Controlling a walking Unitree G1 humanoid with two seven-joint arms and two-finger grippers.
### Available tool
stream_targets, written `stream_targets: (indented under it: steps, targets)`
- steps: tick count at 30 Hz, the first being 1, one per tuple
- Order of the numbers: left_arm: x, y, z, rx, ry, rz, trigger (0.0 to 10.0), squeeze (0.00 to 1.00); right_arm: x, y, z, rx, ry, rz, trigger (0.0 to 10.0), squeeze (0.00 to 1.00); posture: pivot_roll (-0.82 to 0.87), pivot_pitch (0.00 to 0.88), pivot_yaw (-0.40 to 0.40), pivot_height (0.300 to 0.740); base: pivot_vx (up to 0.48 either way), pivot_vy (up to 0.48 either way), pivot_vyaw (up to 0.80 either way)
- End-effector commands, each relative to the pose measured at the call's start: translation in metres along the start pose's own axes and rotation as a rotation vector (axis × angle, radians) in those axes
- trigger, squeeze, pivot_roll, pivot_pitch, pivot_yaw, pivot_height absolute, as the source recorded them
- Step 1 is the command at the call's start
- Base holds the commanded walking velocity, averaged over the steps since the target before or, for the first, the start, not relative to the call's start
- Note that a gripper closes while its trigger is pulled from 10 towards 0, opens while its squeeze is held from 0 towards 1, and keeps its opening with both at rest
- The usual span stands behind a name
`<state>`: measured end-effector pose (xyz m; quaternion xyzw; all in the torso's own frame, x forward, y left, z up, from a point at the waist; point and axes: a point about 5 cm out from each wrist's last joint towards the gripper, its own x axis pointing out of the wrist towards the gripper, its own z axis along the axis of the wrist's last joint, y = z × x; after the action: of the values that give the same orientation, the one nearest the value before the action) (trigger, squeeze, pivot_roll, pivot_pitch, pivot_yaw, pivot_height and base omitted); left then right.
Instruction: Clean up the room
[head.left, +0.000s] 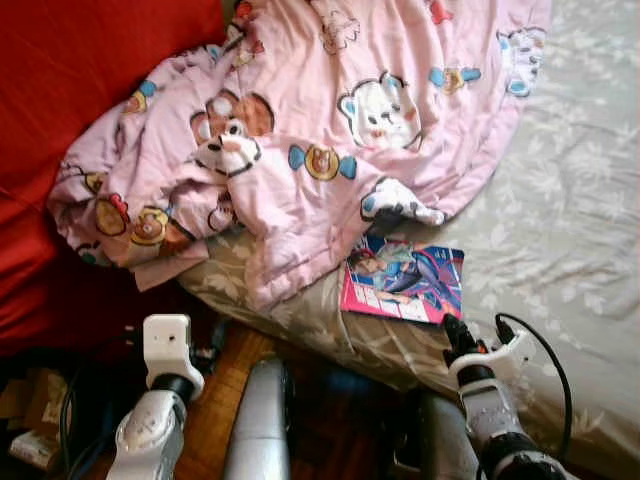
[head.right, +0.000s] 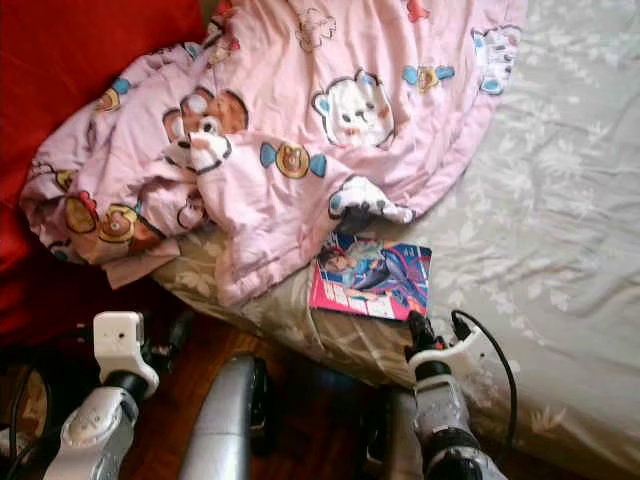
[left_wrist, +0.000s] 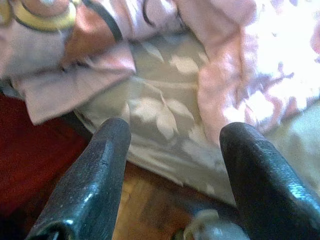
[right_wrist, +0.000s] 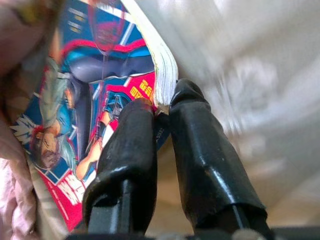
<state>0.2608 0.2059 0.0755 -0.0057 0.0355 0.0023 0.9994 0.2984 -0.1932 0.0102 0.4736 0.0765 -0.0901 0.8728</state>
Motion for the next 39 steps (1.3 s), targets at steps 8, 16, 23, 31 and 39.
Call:
stream_targets:
  steps: [8,16,23,31,39]
  targets:
    - [0.005,0.004,-0.02,0.0,0.038,0.031,10.0,0.0,-0.015,0.007,0.023,-0.269,-0.197,0.042,0.0,0.0,0.06,0.155,0.025,0.638,0.0,0.0,0.0]
    - [0.015,-0.001,-0.017,-0.036,-0.003,0.05,10.0,0.0,-0.016,0.047,0.032,-0.501,-0.259,0.174,10.0,0.0,0.04,0.123,0.002,0.638,0.0,0.0,0.0]
    - [0.02,-0.004,-0.017,-0.059,-0.022,0.06,10.0,0.0,-0.007,0.065,0.031,-0.61,-0.221,0.188,10.0,0.0,0.03,0.102,-0.014,0.653,0.0,0.0,0.0]
    - [0.021,-0.006,-0.018,-0.066,-0.024,0.062,10.0,0.0,-0.006,0.062,0.029,-0.628,-0.201,0.157,10.0,0.0,0.03,0.098,-0.02,0.663,0.0,0.0,0.0]
    - [0.021,-0.012,-0.027,-0.102,-0.01,0.056,10.0,0.0,-0.009,0.064,0.023,-0.655,-0.176,0.172,10.0,0.0,0.02,0.078,-0.032,0.718,0.0,0.0,0.0]
